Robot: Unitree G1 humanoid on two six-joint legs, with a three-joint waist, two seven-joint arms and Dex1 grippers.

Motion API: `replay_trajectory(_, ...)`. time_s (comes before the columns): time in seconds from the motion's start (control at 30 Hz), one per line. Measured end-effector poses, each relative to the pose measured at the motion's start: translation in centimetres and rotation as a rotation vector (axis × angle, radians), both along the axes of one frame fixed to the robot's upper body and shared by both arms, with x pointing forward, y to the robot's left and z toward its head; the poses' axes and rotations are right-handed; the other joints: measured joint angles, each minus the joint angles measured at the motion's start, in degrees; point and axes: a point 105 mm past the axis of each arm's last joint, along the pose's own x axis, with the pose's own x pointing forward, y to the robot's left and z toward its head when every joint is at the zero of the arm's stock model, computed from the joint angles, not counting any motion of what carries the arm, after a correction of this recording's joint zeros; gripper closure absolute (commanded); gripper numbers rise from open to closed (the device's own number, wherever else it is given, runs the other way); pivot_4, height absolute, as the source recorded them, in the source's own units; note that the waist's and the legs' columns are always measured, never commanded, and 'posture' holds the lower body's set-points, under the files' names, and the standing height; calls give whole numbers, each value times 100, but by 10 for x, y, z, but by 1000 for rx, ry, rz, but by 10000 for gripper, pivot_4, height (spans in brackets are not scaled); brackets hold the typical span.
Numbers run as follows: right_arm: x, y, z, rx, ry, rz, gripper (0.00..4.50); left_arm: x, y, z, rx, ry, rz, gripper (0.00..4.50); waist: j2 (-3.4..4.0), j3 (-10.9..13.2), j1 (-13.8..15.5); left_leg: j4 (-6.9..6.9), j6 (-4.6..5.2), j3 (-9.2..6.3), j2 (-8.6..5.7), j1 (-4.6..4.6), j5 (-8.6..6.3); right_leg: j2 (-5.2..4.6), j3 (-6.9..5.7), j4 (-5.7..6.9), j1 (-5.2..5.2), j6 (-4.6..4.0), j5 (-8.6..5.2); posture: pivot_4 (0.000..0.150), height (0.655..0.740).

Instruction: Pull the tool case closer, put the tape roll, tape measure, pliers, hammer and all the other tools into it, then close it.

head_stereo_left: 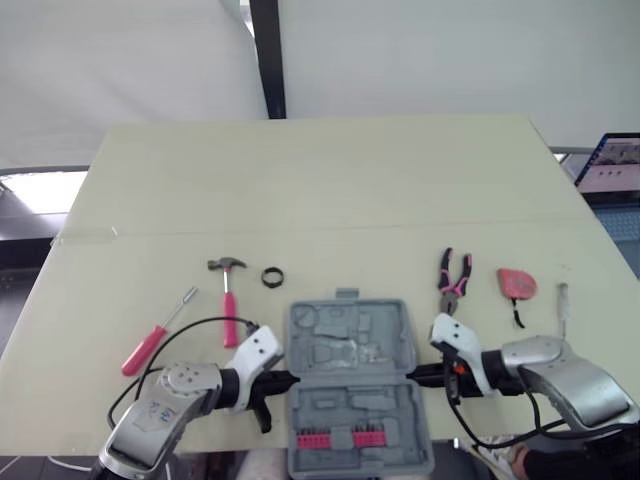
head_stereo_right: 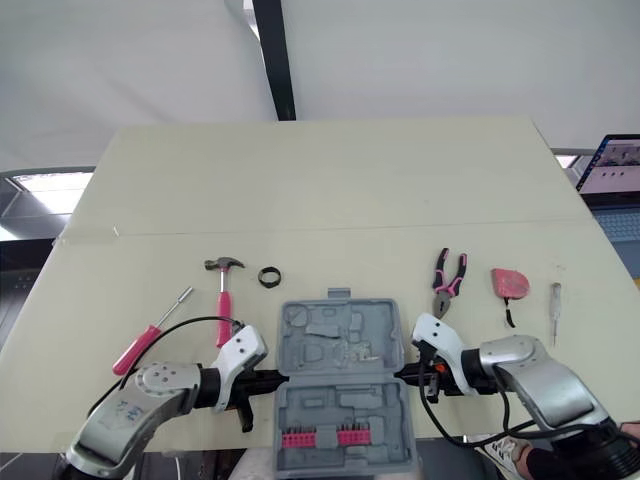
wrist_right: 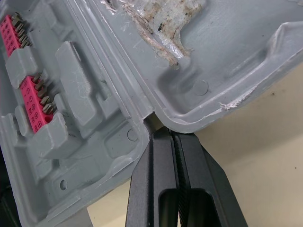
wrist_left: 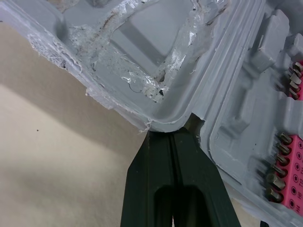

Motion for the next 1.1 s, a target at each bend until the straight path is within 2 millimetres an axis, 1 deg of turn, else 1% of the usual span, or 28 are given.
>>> replay_trajectory(0.2, 0, 0, 0, 0, 0, 0, 44114, 1, 2, 0, 0, 3, 9, 45000, 0, 0, 0, 0, 0, 0, 0, 0, 0, 0, 0, 0, 0, 0, 0, 1500, 7400)
replay_trajectory(0.5, 0, 2, 0, 6, 1, 14, 44114, -2, 8, -5, 3, 58, 18, 45000, 0, 0, -1, 0, 0, 0, 0, 0, 0, 0, 0, 0, 0, 0, 0, 1500, 7400)
replay_trajectory(0.73, -1, 0, -1, 7, 4, 19, 44114, -1, 10, -5, -6, 56, 19, 45000, 0, 0, -1, 0, 0, 0, 0, 1, 0, 0, 0, 0, 0, 0, 0, 1500, 7400)
replay_trajectory(0.8, -1, -3, -1, 0, 5, 16, 44114, -1, 12, -5, 2, 52, 17, 45000, 0, 0, -1, 0, 0, 0, 0, 1, 0, 0, 0, 0, 0, 0, 0, 1500, 7400)
replay_trajectory(0.97, -4, -17, 0, -18, 12, -24, 44114, 1, 21, -2, 11, 34, 39, 45000, 0, 0, -2, 0, 0, 1, 0, 0, 0, 0, 0, 0, 0, 0, 0, 1500, 7400)
replay_trajectory(1.03, -2, -27, 4, -29, -1, -55, 44114, 4, 28, 6, -12, 5, 68, 45000, 0, 0, 1, 0, 0, 0, 0, 0, 0, 0, 0, -1, 2, 0, 0, 1500, 7400)
replay_trajectory(1.1, -2, -34, 10, -21, -16, -88, 44114, 3, 33, 19, -59, -35, 89, 45000, -2, 1, -2, -1, 0, 0, 2, 0, 0, 0, 0, -3, 2, 0, 0, 1500, 7400)
